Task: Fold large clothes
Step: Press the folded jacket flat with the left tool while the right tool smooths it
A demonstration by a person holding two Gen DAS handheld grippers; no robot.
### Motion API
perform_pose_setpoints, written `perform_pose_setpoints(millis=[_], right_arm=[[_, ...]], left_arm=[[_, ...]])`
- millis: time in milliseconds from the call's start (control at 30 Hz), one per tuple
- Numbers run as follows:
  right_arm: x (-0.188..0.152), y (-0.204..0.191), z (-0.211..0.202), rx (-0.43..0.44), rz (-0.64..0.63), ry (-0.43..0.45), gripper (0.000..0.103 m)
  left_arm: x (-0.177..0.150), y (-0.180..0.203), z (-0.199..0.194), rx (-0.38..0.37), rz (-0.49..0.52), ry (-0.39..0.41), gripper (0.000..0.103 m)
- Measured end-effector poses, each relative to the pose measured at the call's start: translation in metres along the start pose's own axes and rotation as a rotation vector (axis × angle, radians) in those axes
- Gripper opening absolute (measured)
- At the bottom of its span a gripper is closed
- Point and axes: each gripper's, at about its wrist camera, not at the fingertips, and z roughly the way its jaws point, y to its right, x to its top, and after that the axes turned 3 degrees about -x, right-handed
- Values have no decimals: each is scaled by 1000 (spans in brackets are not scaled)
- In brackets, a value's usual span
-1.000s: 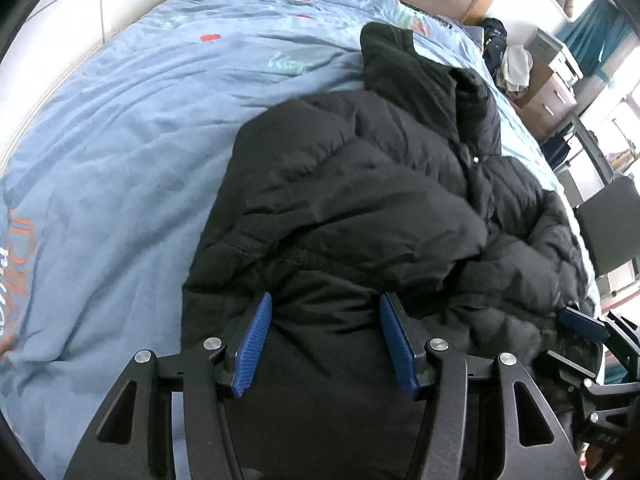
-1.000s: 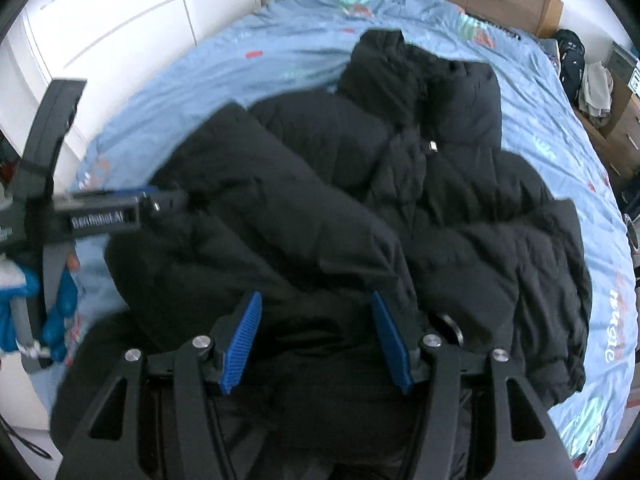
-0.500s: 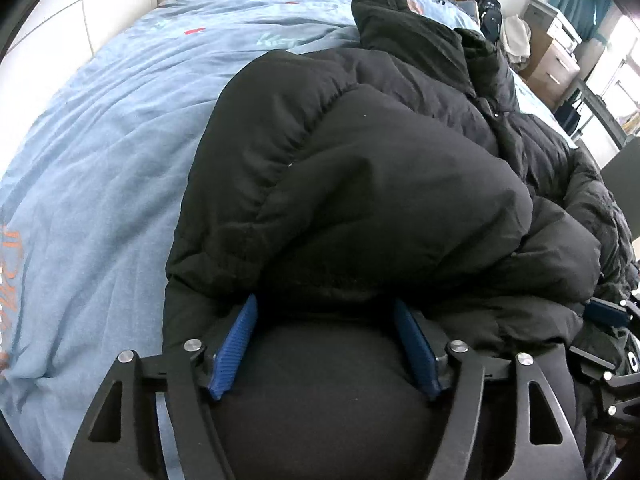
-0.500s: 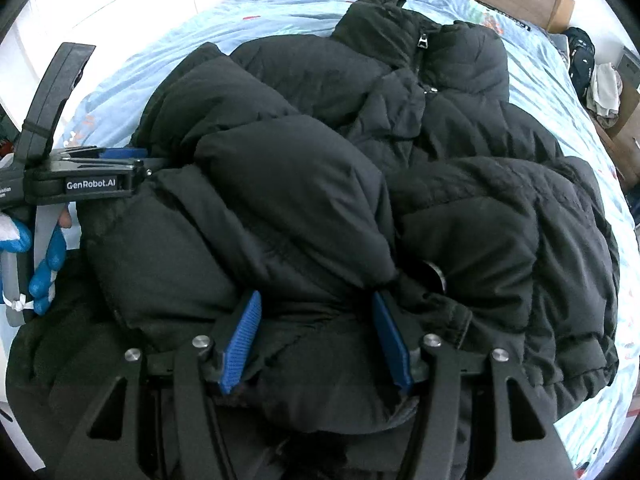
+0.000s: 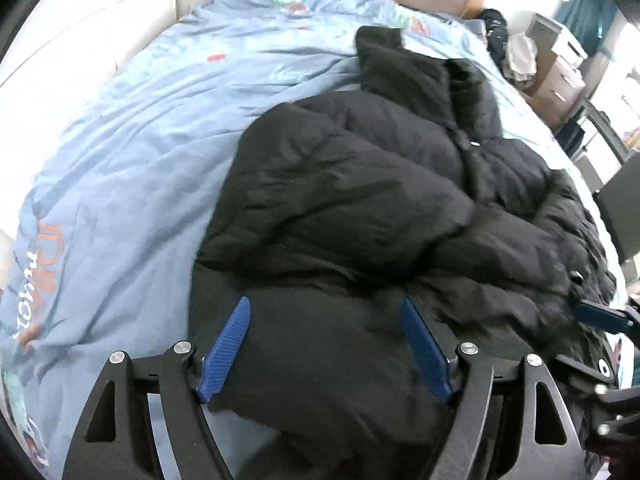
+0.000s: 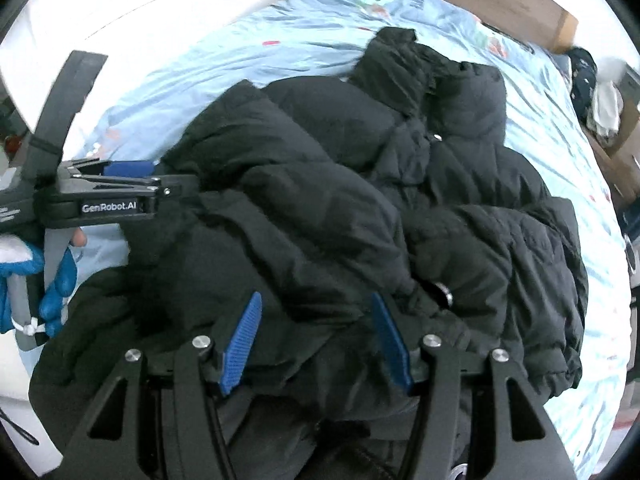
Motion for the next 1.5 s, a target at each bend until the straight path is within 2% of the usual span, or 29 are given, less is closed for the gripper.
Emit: perform_pose_setpoints(millis=[167, 500, 767, 1500], right_arm=[[-22, 5, 14, -22, 11, -43, 56], [-35, 6, 35, -49, 4, -82, 56], [-33, 4, 36, -73, 9, -112, 57], [-33, 8, 35, -13, -60, -105, 57]], left_arm=[[-20, 21, 18, 38, 86, -16, 81], [-32, 16, 35, 46, 62, 21, 87], [-29, 15, 35, 61, 54, -23, 91], [-40, 16, 38, 123, -1, 9, 97]])
